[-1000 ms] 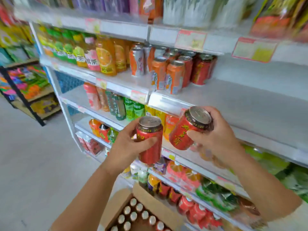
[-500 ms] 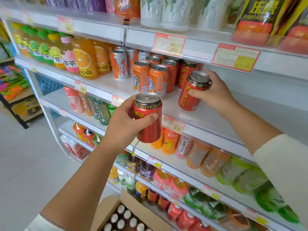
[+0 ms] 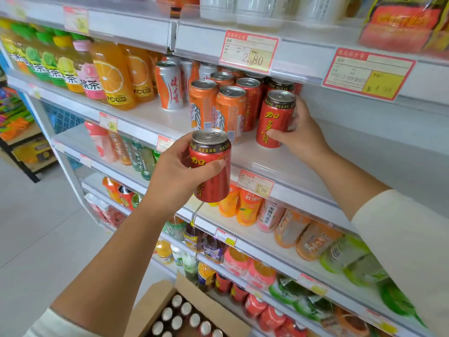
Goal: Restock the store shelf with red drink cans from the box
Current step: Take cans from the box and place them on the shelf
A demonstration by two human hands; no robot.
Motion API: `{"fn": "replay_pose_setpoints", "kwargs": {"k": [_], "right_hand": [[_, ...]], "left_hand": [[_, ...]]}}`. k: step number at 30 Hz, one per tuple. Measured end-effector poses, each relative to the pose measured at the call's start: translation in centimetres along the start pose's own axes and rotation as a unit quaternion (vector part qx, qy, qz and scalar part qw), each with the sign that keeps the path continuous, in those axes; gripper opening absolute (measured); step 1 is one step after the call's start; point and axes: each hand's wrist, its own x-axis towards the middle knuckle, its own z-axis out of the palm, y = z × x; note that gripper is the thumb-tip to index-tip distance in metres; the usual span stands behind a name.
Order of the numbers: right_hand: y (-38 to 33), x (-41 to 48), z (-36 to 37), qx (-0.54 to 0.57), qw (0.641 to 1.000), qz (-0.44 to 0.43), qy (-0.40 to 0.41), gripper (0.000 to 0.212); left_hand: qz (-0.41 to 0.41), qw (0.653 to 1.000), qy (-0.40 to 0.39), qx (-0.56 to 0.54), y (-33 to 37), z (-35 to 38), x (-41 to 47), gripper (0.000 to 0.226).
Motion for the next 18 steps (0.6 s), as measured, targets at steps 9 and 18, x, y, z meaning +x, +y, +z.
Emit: {"fn": "replay_pose_setpoints", "kwargs": {"k": [9, 18], "right_hand": [[0.6, 1.9, 2.4, -0.018, 0.998, 0.023, 0.055, 0.064], [0.5, 2.1, 2.7, -0.024, 0.997, 0.061, 0.043, 0.078]], "left_hand": [[0.005, 1.0, -0.007, 0.0, -0.3, -0.1, 0.6, 0.046], [-0.004, 1.0, -0.011, 0.005, -0.4, -0.1, 0.9, 0.045]]}}
